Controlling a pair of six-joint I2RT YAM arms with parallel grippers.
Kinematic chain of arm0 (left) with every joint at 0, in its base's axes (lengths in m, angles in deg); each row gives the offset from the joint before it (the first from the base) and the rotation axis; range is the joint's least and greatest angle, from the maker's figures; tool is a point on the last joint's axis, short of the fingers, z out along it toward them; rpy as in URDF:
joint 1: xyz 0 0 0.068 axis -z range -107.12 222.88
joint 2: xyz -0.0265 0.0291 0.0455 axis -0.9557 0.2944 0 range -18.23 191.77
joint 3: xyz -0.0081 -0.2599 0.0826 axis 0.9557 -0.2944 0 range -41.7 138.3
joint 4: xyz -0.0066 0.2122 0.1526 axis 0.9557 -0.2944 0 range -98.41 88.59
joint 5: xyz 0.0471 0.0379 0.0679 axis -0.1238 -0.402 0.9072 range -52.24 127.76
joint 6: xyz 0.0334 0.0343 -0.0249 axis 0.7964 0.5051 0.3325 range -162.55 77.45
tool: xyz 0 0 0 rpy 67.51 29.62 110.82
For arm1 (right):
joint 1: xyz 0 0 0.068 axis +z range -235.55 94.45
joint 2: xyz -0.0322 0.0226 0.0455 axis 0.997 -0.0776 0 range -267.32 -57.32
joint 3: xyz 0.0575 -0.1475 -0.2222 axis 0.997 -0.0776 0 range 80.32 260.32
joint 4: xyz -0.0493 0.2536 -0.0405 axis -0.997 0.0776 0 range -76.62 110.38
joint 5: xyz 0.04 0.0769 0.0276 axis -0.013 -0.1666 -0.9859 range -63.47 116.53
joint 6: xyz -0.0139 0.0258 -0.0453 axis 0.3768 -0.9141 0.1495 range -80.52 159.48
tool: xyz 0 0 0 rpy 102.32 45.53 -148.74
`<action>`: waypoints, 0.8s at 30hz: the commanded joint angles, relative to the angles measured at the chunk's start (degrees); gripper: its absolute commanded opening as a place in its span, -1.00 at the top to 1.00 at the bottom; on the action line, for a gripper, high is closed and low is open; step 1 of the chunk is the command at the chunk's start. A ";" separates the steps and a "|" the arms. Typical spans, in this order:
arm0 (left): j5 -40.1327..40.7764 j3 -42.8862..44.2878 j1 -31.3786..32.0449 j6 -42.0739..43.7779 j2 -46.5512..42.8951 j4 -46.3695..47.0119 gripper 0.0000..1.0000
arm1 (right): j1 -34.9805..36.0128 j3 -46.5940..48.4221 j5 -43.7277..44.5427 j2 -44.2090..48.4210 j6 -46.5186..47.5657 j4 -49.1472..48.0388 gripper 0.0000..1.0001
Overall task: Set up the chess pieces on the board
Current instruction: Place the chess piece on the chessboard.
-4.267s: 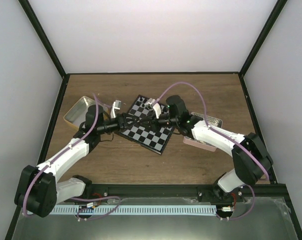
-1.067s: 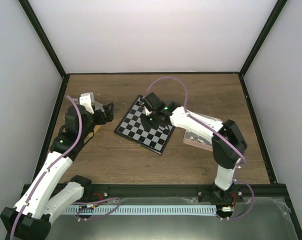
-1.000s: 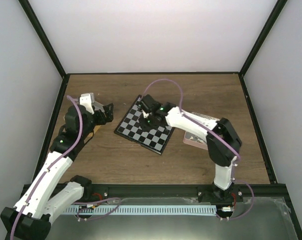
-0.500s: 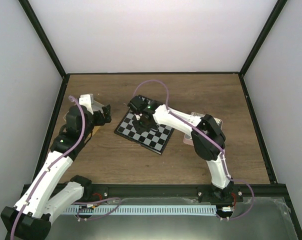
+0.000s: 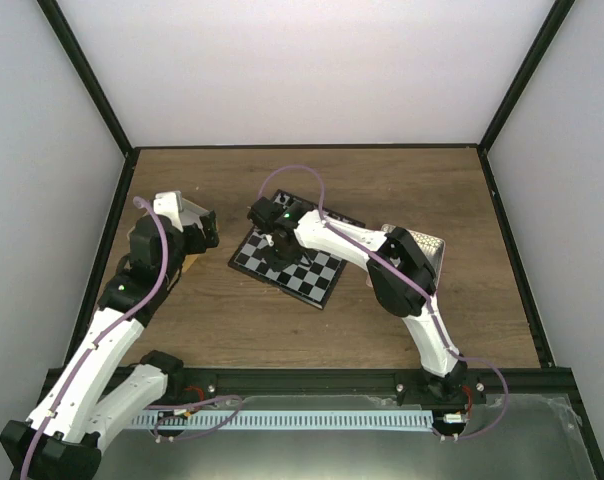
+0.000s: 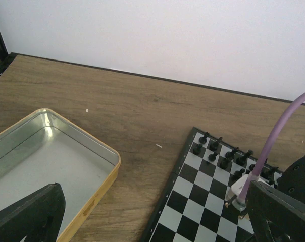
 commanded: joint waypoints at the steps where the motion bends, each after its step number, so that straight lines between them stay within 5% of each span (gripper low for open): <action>1: 0.57 -0.62 -0.23 1.05 -0.86 0.36 -1.00 | 0.54 3.53 0.70 -0.99 0.38 1.53 0.61; 16: -5.94 4.53 -0.24 -2.40 0.05 1.65 -1.00 | 0.50 -2.00 0.01 4.44 -4.89 -8.52 0.16; 24: -3.82 5.14 -0.27 -2.50 -1.08 4.60 -1.00 | 0.46 -5.23 0.65 6.10 -6.93 -13.02 0.15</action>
